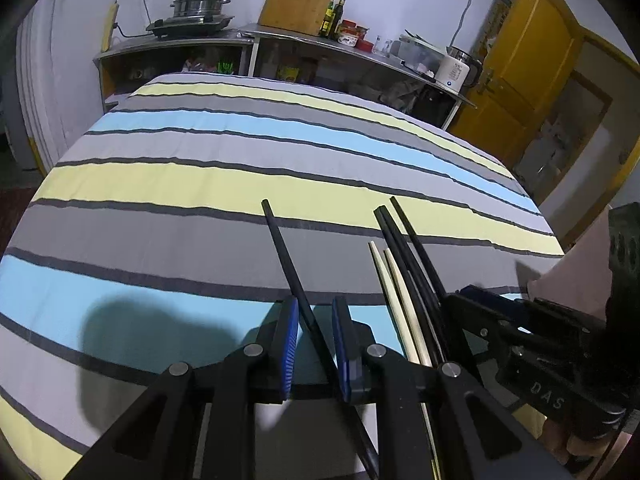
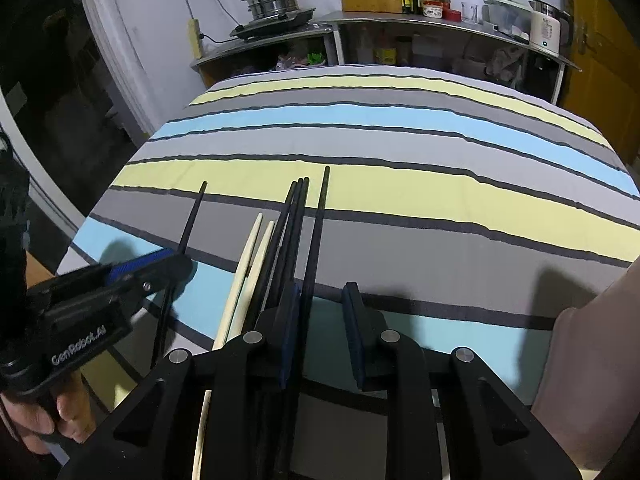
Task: Organize utensils
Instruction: 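Grasp a black chopstick with the right tool while the left tool grasps another black chopstick, then lift the black chopstick with the right tool while the left tool carries its chopstick to the pink holder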
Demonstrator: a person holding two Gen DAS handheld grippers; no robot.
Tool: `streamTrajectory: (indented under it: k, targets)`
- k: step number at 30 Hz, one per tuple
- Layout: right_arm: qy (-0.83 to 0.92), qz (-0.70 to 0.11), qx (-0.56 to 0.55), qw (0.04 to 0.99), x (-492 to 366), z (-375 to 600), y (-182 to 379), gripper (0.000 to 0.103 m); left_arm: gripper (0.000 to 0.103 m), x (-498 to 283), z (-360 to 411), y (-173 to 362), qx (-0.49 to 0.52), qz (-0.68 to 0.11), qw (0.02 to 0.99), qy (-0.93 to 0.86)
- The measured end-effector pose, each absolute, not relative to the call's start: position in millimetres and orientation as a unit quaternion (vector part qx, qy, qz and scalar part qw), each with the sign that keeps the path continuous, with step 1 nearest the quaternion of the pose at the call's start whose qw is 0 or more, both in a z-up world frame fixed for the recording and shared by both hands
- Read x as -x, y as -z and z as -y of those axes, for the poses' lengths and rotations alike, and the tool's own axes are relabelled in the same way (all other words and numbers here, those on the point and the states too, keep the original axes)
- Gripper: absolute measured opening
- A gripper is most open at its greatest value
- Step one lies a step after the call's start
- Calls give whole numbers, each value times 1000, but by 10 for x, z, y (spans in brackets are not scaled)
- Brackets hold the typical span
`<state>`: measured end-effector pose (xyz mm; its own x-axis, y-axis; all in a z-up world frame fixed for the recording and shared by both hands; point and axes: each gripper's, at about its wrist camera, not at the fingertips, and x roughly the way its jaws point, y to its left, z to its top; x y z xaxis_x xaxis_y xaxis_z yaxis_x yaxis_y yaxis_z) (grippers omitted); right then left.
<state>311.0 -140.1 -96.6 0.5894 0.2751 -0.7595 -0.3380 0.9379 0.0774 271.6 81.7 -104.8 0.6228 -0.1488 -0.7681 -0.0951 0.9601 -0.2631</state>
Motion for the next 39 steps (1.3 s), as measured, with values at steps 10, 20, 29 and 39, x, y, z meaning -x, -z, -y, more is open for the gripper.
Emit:
streamTrajectory:
  k: [10,20,29,39]
  targets:
    - [-159,-418,61,892,-3202,1307,963,15,16,-2762,-782,1046,118,-439,891,21]
    - [-155,-419,47,893,-3217,1344,891,6,8,-2796,-838,986,131,-438,889,30]
    - [-170,-379,29,909,-2906,1349,513,5,6,-2486,-810,525,140,-396,906,53]
    - [-188,-324,13,927,-2414,1408,10,6,5,-2043,-748,-105,130,-346,926,79]
